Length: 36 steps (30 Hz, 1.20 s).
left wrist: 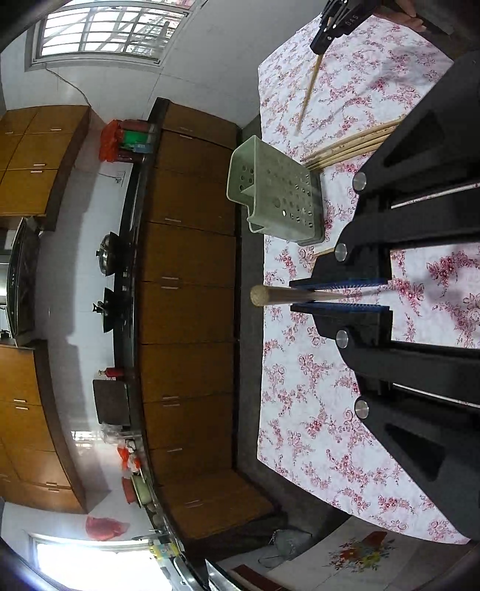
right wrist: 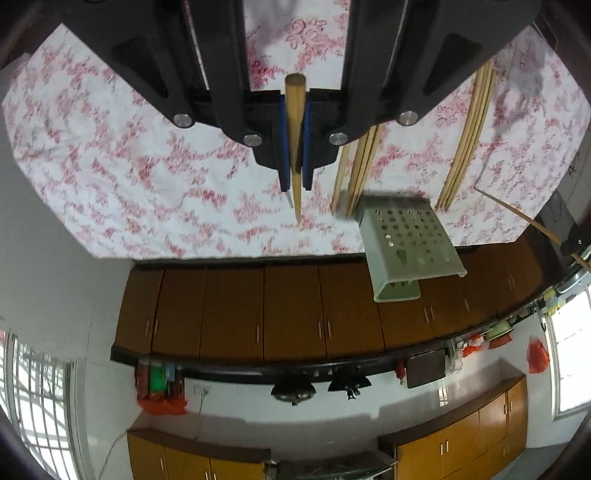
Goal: Organize utensils
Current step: 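Lift the left tool's chopstick toward the green holder while the right tool lifts its chopstick, then lower the left tool's chopstick into the holder while the right tool inserts its chopstick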
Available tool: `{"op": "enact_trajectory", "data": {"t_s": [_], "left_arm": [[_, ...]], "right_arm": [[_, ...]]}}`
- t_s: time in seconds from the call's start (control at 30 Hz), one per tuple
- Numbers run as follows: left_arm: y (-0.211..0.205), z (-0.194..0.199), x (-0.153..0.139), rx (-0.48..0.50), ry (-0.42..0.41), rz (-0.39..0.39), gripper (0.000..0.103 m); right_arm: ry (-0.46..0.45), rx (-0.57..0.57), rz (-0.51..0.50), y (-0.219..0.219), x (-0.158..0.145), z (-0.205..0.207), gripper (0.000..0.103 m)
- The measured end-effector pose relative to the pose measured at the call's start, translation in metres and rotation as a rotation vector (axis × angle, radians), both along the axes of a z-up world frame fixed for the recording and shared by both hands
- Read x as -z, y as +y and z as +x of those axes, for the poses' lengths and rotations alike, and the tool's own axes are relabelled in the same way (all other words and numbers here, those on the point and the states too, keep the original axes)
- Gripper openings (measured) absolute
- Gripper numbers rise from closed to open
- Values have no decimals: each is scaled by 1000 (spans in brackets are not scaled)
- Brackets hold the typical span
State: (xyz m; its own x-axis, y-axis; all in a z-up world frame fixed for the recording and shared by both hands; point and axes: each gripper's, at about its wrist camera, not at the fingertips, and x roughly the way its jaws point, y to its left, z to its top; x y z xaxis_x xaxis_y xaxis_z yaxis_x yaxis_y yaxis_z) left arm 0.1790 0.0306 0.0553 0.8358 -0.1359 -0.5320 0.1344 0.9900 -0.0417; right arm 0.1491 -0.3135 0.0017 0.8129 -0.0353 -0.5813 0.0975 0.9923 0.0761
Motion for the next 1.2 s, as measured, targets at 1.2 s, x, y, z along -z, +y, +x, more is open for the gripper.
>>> {"op": "enact_trajectory", "data": {"t_s": [1.2], "left_arm": [[-84, 71, -66, 114, -212, -157, 7]], "right_arm": [[-113, -219, 90, 56, -111, 116, 8]]}}
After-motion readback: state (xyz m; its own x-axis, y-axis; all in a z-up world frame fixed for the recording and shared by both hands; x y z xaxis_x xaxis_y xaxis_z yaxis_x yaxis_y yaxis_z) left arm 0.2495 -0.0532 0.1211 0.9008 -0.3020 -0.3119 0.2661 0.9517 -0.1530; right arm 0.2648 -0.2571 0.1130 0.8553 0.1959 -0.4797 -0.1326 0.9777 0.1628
